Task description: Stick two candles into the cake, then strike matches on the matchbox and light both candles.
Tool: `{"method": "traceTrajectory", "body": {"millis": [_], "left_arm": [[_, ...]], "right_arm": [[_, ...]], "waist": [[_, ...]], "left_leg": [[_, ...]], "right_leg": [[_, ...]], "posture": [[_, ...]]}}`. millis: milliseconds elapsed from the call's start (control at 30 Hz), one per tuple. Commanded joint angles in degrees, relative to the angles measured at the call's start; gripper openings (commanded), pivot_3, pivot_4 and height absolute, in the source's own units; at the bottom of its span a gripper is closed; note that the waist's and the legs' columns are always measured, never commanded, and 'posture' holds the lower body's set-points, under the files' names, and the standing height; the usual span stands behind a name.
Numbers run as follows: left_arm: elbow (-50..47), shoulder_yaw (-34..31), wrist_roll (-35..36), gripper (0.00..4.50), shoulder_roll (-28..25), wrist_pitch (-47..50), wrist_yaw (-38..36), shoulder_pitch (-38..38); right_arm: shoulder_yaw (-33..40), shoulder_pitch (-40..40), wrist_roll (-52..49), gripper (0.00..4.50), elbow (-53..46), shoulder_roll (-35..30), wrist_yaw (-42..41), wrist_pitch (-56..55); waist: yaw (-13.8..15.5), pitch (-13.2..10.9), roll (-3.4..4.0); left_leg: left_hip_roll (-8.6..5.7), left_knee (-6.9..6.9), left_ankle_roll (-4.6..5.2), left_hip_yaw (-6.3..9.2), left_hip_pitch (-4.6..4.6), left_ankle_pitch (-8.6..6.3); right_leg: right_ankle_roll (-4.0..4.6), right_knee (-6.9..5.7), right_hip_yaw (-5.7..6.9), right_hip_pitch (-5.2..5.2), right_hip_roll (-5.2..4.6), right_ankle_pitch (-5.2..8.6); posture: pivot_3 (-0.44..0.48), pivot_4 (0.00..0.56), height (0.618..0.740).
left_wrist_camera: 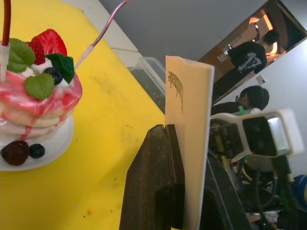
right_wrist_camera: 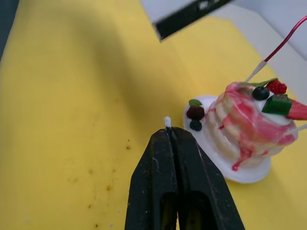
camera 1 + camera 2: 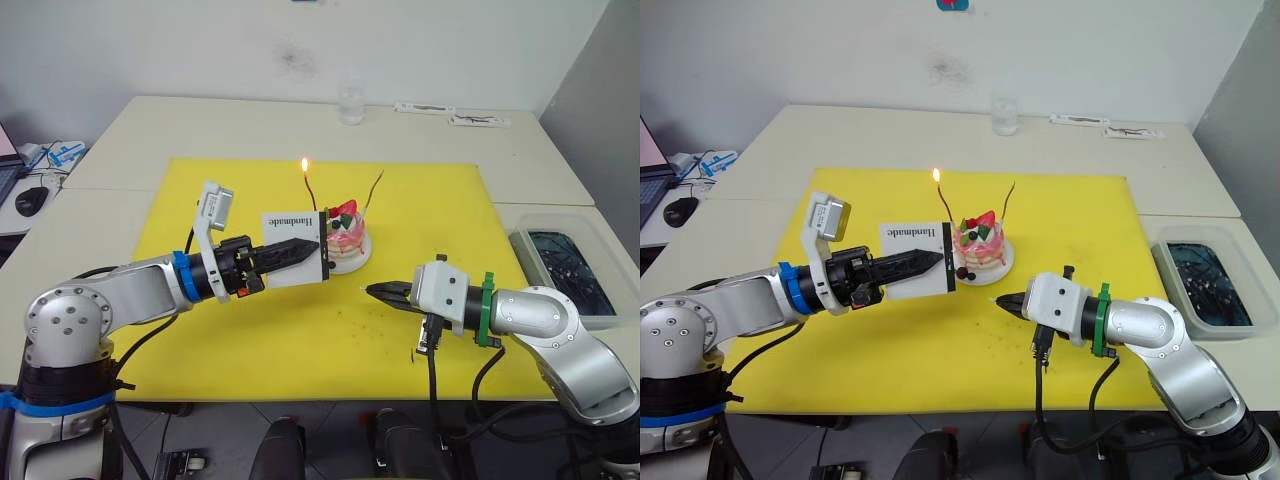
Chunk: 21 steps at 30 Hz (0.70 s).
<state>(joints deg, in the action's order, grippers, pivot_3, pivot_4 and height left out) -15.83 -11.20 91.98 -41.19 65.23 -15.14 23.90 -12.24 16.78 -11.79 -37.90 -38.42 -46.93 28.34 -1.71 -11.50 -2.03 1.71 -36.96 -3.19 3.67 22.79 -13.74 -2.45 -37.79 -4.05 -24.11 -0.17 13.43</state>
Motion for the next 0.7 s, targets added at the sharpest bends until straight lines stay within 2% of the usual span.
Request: {"method": "traceTrajectory", "body": {"millis": [33,300,700], "left_arm": [[-2.33,1.55,-2.71,0.0,1.66,-1.85,-1.18,-0.38],[-1.75,3.15,-5.15,0.0,5.48,-2.57,-1.09,-0.11],[-0.77,3.32,-2.78,0.0,5.94,-1.18,-0.12,2.1]], "right_arm": [[2.25,1.53,-2.21,0.02,-2.87,0.99,1.33,1.55],[3.09,2.39,-6.47,0.02,-3.33,3.95,3.83,6.05],[1.87,3.49,-7.36,0.02,-3.43,3.59,4.41,7.27]], "waist": [[0.01,0.0,0.0],[-0.01,0.0,0.0],[-0.04,0.0,0.0]], "left_leg": [[0.0,0.0,0.0,0.01,0.01,0.0],[0.0,-0.01,0.0,0.02,0.01,0.0],[0.0,-0.01,0.0,0.01,0.01,0.0]], "right_leg": [[0.0,0.0,0.01,0.0,0.0,0.0],[0.0,-0.01,0.01,0.0,0.0,0.0],[0.0,0.0,0.0,0.0,0.0,0.0]], "posture": [[0.0,0.15,0.74],[0.0,0.15,0.74],[0.0,0.15,0.74]]}}
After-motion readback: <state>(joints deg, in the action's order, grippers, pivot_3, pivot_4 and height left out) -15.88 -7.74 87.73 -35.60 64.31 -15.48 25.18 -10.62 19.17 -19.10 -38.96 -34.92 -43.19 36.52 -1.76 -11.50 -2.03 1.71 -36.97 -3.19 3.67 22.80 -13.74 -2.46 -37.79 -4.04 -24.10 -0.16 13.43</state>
